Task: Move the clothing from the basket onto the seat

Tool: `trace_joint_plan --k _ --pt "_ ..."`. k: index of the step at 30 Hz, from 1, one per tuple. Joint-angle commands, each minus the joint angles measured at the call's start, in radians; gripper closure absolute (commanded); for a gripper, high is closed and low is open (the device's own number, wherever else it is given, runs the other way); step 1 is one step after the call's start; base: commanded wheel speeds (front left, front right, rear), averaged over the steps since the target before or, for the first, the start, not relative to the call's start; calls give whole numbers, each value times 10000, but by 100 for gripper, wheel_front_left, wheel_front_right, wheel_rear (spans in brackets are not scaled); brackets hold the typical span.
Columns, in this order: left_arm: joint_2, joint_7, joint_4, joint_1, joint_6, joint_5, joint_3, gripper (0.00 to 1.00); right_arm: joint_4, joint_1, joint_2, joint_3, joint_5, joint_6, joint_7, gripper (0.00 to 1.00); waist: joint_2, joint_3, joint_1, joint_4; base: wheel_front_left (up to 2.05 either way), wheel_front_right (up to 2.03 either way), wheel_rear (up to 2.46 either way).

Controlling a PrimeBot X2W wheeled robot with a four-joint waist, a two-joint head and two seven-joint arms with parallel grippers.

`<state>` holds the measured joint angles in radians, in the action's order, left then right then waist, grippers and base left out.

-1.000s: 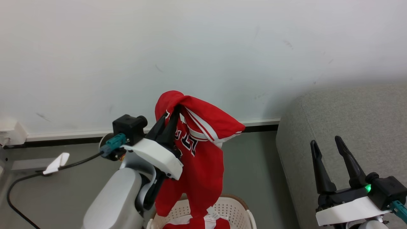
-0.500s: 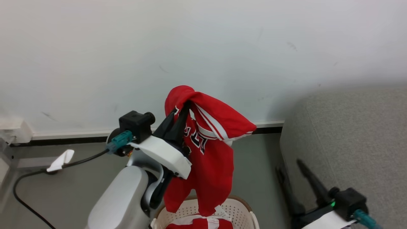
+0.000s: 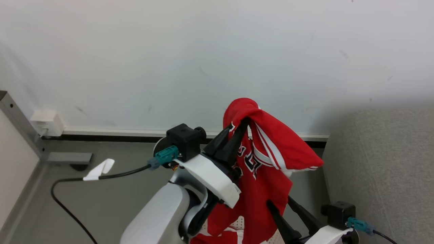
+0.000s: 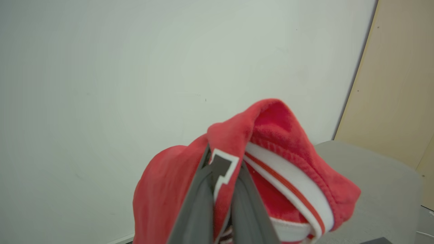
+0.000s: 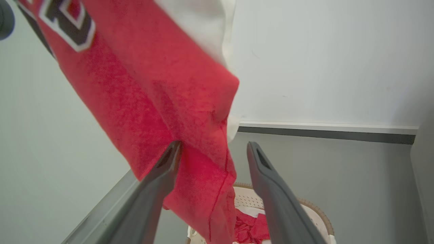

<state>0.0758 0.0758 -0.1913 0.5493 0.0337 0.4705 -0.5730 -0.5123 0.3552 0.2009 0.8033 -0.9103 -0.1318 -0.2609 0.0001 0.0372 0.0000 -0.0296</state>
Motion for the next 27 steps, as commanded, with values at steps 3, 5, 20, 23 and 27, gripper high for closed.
trace_joint_plan --k 3,5,20,23,27 --pt "-88 -114 220 -32 64 245 -235 100 -229 390 211 663 -994 21 -9 0 -1 -62 0 -413 0 0 0" --pt "-135 -188 314 -4 75 338 -405 100 -102 575 352 1205 -1652 21 14 0 -1 -90 0 -619 0 0 0" --pt "-224 -247 257 114 -131 1016 -1015 100 304 1478 466 2675 -2660 21 -22 100 -1 -97 0 -1451 0 0 0" --pt "-222 -184 156 111 -173 1063 -972 100 527 1283 522 2330 -2444 21 -21 100 -1 -72 0 -1420 0 0 0" --pt "-153 -112 23 48 -235 1119 -907 100 769 1014 587 1878 -2087 21 -22 100 -1 -48 0 -1245 0 0 0"
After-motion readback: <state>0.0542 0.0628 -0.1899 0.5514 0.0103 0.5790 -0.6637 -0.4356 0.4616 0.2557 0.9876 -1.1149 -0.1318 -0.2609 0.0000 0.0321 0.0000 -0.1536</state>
